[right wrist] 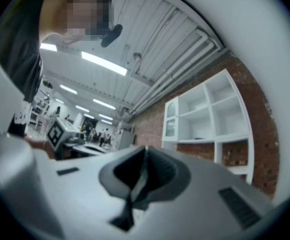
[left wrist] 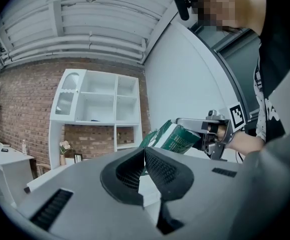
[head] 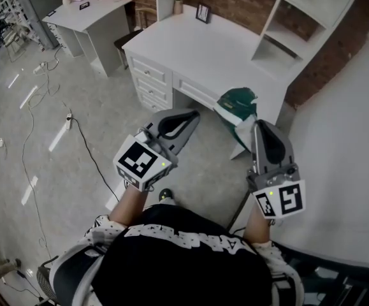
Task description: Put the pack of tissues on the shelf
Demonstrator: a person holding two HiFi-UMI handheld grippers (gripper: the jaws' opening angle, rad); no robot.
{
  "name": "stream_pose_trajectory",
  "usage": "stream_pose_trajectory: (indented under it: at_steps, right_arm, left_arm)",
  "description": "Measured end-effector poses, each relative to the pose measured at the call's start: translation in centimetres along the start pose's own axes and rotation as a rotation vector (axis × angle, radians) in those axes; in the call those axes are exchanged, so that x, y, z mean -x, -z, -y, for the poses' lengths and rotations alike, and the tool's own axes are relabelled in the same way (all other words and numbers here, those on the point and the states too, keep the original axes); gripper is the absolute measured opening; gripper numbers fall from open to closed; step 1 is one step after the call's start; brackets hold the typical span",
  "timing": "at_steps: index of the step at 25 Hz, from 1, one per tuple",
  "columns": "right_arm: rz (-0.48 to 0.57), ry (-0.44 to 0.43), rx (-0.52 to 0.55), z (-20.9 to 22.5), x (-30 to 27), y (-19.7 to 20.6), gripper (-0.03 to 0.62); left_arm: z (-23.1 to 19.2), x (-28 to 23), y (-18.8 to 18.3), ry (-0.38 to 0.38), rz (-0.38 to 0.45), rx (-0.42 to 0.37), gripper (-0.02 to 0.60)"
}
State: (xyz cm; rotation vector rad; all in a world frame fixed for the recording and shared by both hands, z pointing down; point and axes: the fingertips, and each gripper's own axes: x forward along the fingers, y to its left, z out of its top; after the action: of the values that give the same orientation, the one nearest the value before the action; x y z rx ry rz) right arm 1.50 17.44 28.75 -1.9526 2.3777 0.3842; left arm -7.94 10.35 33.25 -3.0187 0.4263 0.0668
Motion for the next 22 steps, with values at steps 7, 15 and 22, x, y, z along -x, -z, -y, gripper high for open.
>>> stream_pose_trajectory:
  at_steps: [7, 15, 22]
  right_arm:
    - [-0.008, 0.018, 0.017, -0.5, -6.1, 1.5, 0.038]
    - [0.002, 0.005, 0.044, -1.3, -5.9, 0.1, 0.038]
    - [0.008, -0.033, 0.063, -3.8, -11.1, -0.1, 0.038]
  left_arm:
    - [-5.7, -1.3, 3.1, 0.052, -0.029, 0.034, 0.035]
    - [-2.4, -3.1, 4.4, 0.158, -0.068, 0.102, 0.037]
    - [-6.7, -3.2, 4.7, 0.173, -0.076, 0.121, 0.081]
